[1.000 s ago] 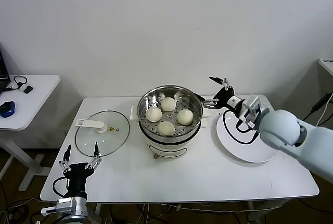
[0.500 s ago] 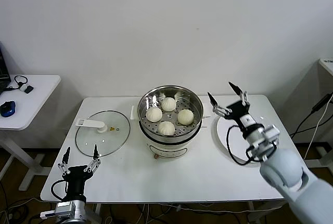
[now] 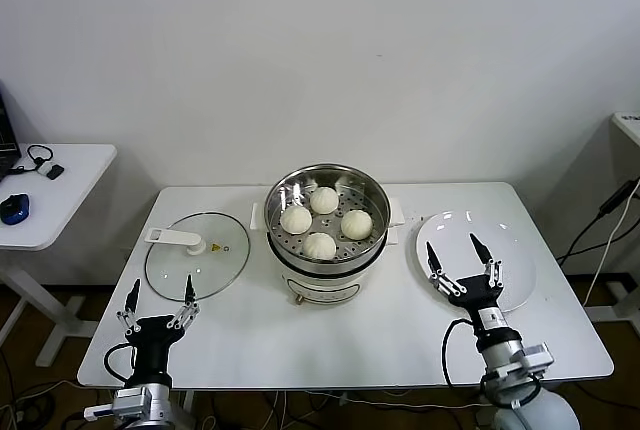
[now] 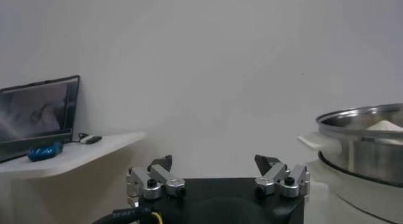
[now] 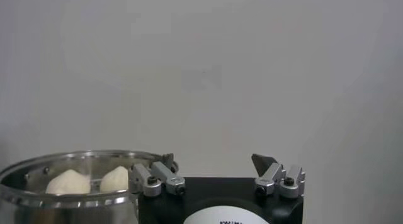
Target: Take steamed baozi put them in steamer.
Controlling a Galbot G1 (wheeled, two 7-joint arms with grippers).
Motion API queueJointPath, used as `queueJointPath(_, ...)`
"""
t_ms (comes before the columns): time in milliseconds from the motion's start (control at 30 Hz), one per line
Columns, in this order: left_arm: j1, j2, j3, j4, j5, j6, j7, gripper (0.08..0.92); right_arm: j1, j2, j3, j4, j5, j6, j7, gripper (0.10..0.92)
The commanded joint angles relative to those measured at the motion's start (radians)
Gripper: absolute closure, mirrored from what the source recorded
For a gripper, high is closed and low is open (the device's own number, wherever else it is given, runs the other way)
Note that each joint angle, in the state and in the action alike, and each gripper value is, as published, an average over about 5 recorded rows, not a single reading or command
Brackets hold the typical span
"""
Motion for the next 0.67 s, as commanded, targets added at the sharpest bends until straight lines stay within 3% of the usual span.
queueJointPath(33, 0.004, -0.006, 0.003, -0.004, 0.006, -0.004, -0.001, 0.177, -0.106, 0.173, 0.057, 0.014, -0.082, 0.076, -0.038, 0.203)
queueJointPath(667, 0.005, -0.009, 0.006, -0.013, 0.004, 0.003, 0.003, 0.177, -0.103, 0.175, 0.052, 0.012, -0.064, 0.071, -0.053, 0.203)
